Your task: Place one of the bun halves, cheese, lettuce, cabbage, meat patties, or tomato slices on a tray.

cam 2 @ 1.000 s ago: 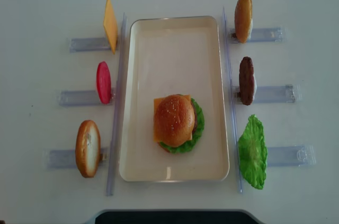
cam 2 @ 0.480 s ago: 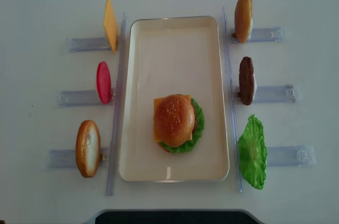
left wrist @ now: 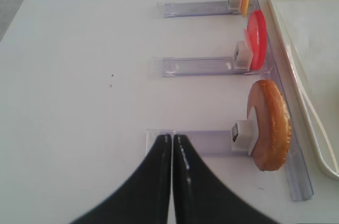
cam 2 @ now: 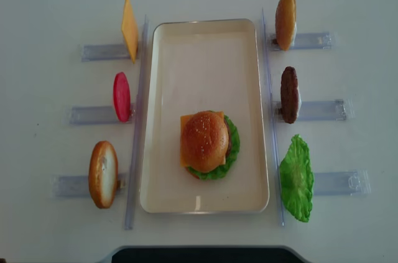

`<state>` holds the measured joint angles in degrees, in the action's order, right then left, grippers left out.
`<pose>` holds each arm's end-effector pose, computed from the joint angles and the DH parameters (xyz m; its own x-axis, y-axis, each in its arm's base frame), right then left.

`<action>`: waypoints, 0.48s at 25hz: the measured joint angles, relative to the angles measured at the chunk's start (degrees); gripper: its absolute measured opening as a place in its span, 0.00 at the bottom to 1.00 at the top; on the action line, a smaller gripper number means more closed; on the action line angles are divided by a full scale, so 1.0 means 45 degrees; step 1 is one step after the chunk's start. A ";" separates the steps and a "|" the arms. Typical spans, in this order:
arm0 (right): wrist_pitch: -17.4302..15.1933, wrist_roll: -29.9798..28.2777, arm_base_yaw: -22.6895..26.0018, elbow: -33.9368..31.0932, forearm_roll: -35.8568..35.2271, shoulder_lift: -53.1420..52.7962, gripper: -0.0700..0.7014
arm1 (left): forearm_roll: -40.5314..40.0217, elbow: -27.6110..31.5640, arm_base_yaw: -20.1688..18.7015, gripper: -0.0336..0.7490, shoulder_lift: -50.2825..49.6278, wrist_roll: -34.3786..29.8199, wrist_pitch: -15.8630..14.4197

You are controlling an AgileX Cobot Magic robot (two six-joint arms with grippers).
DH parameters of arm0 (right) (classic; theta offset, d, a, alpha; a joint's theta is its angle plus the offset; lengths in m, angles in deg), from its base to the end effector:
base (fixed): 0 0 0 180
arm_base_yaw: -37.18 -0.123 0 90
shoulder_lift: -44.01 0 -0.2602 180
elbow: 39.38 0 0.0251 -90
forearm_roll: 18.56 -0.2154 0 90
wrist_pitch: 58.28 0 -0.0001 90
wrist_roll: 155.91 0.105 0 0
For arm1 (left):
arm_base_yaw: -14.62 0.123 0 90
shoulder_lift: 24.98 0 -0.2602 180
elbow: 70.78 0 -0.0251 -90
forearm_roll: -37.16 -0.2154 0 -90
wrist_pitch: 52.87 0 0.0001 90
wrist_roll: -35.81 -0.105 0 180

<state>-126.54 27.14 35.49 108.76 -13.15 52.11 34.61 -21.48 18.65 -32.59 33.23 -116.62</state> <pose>-0.0388 -0.0103 0.3082 -0.3100 0.0090 -0.9507 0.0595 0.9982 -0.0100 -0.0012 0.0041 0.2425 -0.5140 0.0286 -0.8573 -0.0714 0.9946 0.0759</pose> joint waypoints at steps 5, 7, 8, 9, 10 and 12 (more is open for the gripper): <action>0.0466 -0.0027 0.0000 -0.0887 -0.0520 -0.0016 0.85 | 0.0000 0.0000 0.0000 0.03 0.0000 0.0000 0.0000; 0.0510 -0.0027 0.0000 -0.1337 -0.0624 -0.0016 0.85 | 0.0000 0.0000 0.0000 0.03 0.0000 0.0000 0.0000; 0.0537 -0.0027 0.0000 -0.1643 -0.0713 -0.0016 0.85 | 0.0000 0.0000 0.0000 0.03 0.0000 0.0000 0.0000; 0.0548 -0.0027 0.0000 -0.1969 -0.0872 -0.0016 0.85 | 0.0000 0.0000 0.0000 0.03 0.0000 0.0000 0.0000; 0.0577 -0.0027 0.0000 -0.2291 -0.0962 -0.0016 0.85 | 0.0000 0.0000 0.0000 0.03 0.0000 0.0000 0.0000; 0.0759 -0.0027 0.0000 -0.2809 -0.1006 -0.0016 0.85 | 0.0000 0.0000 0.0000 0.03 0.0000 0.0000 0.0000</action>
<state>-123.12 27.02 35.49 96.12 -17.67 52.04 34.61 -21.48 18.65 -32.59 33.23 -116.62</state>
